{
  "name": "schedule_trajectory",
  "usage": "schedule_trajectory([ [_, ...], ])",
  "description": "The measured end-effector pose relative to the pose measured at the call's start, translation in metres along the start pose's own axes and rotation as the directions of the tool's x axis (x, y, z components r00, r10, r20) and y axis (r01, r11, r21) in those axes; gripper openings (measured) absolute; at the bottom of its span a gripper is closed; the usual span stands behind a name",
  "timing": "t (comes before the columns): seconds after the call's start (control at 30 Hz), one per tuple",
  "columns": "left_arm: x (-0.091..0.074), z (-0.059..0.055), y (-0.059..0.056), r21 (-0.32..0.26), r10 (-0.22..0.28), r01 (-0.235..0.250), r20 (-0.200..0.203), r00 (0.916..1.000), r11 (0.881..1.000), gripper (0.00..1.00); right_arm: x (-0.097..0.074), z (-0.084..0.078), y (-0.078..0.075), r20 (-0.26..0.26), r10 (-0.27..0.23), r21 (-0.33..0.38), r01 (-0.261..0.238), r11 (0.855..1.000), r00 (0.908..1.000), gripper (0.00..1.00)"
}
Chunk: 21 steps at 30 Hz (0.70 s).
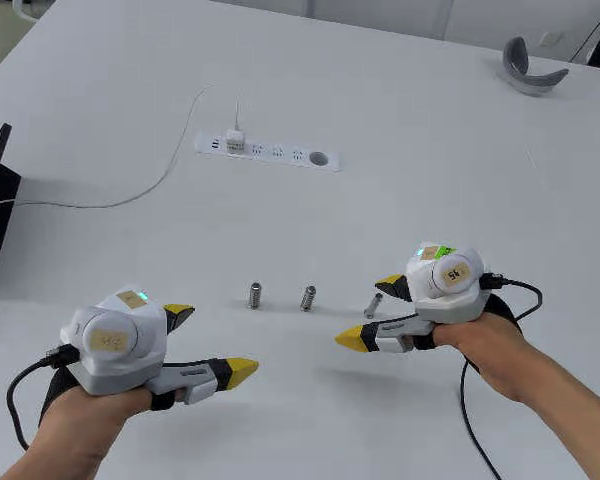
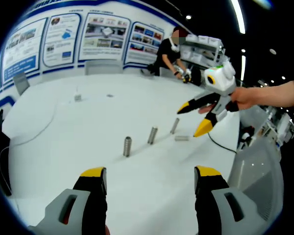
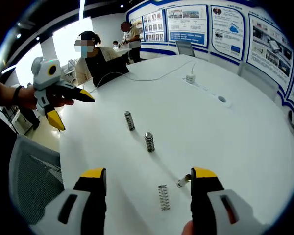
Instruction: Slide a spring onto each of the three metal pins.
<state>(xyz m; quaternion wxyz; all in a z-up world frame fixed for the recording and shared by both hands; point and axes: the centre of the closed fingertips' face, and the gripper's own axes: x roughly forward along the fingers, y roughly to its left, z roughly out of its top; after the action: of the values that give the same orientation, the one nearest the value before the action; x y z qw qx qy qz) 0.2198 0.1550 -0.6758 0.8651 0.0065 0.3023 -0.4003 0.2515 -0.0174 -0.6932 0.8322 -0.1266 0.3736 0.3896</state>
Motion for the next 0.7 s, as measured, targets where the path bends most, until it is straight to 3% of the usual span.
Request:
schedule_trajectory([
  [0.37, 0.005, 0.003, -0.003, 0.006, -0.004, 0.004, -0.005, 1.0000, 1.000, 0.75, -0.022, -0.020, -0.002, 0.060, -0.061, 0.122, 0.053, 0.991, 0.9964, 0.76],
  [0.7, 0.008, 0.002, -0.008, 0.008, -0.010, 0.010, -0.011, 0.9999, 1.000, 0.75, -0.046, -0.039, -0.009, 0.104, -0.123, 0.235, 0.096, 0.967, 0.9870, 0.77],
])
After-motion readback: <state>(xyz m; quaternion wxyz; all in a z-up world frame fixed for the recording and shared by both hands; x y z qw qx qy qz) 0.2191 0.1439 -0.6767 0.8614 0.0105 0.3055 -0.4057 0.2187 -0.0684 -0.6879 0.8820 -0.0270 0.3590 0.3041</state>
